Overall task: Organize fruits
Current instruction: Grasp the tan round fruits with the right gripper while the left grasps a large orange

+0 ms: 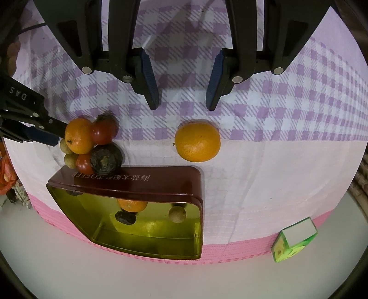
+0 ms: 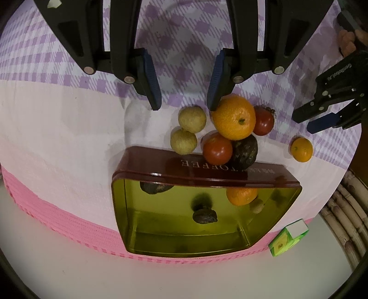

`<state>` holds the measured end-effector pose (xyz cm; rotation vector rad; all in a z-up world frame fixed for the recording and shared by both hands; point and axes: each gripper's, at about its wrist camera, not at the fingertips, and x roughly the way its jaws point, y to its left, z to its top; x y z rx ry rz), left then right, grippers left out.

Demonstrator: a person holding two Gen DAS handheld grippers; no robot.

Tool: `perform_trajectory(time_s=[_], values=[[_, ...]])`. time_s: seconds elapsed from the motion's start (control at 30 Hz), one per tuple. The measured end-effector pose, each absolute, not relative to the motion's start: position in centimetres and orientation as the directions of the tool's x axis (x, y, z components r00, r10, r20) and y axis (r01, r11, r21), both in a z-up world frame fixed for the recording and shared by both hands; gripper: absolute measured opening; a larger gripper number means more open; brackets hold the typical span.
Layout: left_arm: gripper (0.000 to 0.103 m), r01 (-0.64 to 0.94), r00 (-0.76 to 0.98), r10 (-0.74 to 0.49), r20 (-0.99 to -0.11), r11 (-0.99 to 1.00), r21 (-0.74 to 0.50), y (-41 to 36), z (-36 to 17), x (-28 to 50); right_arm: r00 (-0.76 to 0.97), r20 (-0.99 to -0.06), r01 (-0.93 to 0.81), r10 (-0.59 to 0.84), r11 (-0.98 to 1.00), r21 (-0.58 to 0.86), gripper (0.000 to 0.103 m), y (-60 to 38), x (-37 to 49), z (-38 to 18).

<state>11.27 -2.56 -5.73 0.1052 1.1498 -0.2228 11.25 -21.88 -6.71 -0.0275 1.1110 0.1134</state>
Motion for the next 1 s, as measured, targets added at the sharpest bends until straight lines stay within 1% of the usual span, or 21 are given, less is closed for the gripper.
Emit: perform_trajectory(time_s=[0.37, 0.47, 0.53, 0.63, 1.0], values=[[0.044, 0.231, 0.392, -0.121, -0.912, 0.972, -0.030, -2.1, -5.6, 11.0, 0.464, -0.884, -0.089, 0.055, 0.996, 0.016, 0.040, -21.3, 12.8, -7.0], [0.044, 0.233, 0.390, -0.132, -0.911, 0.971, -0.041, -2.2, -5.6, 11.2, 0.466, -0.884, -0.087, 0.042, 0.996, 0.002, 0.036, -21.4, 12.9, -7.1], [0.044, 0.235, 0.390, -0.132, -0.911, 0.971, -0.040, -2.3, -5.6, 11.3, 0.469, -0.883, -0.087, 0.019, 0.996, -0.024, 0.028, -21.3, 12.8, -7.1], [0.044, 0.240, 0.393, -0.139, -0.909, 0.970, -0.044, -2.2, -5.6, 11.2, 0.473, -0.881, -0.088, 0.006, 0.995, -0.041, 0.024, -21.5, 12.7, -7.1], [0.044, 0.246, 0.395, -0.177, -0.902, 0.966, -0.082, -1.7, -5.6, 11.4, 0.465, -0.885, -0.061, 0.002, 0.998, -0.030, 0.024, -22.9, 11.8, -7.0]])
